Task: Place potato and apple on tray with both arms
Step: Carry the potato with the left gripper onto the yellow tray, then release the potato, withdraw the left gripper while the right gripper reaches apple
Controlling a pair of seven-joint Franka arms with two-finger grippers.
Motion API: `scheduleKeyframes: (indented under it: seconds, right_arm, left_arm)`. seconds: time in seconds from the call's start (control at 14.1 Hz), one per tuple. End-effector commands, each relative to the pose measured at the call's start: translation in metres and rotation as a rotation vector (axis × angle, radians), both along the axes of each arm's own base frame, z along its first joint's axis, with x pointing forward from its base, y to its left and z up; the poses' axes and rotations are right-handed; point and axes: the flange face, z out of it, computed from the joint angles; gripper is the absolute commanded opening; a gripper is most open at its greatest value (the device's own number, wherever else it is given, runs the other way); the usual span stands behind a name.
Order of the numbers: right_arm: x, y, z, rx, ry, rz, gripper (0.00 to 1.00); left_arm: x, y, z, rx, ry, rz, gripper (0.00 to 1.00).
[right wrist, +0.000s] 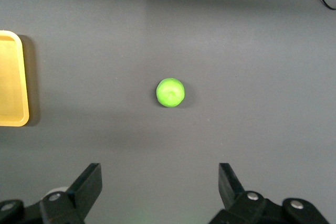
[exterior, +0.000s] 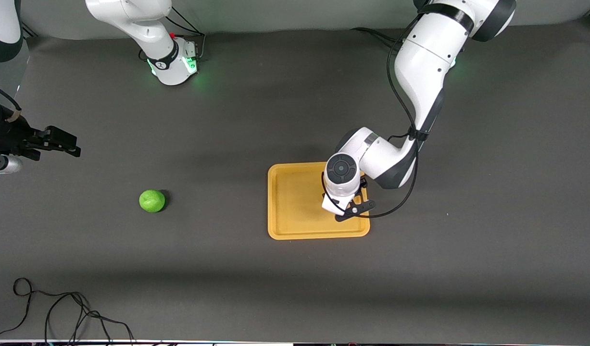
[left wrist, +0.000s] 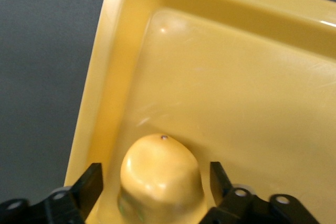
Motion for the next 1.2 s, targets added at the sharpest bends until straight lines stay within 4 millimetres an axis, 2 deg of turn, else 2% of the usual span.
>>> scheduleKeyframes:
  seconds: [0.0, 0.07, 0.28, 0.5, 0.71, 0.85, 1.13]
  right_arm:
    - [0.001, 0.004, -0.012, 0.014, -0.012, -0.005, 0.99]
    - [0.002, 0.003, -0.019, 0.014, -0.02, -0.007, 0.99]
    - [0.0, 0.002, -0.059, 0.015, -0.033, -0.001, 0.99]
    - [-0.003, 0.003, -0.11, 0.016, -0.058, -0.001, 0.99]
    - [-0.017, 0.003, -0.181, 0.015, -0.081, -0.001, 0.99]
    - [-0.028, 0.003, -0.225, 0.014, -0.101, -0.001, 0.99]
    - [-0.032, 0.006, -0.286, 0.009, -0.084, 0.009, 0.99]
  left_arm:
    - [0.016, 0.005, 0.026, 0.006, -0.034, 0.01, 1.0]
    - [0.029, 0.025, 0.037, 0.012, -0.026, 0.037, 1.0]
    - [0.057, 0.09, 0.114, -0.017, 0.017, -0.011, 1.0]
    - [0.072, 0.172, 0.194, -0.053, 0.038, -0.084, 1.0]
    - [0.071, 0.246, 0.261, -0.113, 0.031, -0.141, 1.0]
    - [0.063, 0.288, 0.304, -0.131, 0.006, -0.164, 1.0]
    - [0.035, 0.343, 0.358, -0.129, -0.011, -0.274, 1.0]
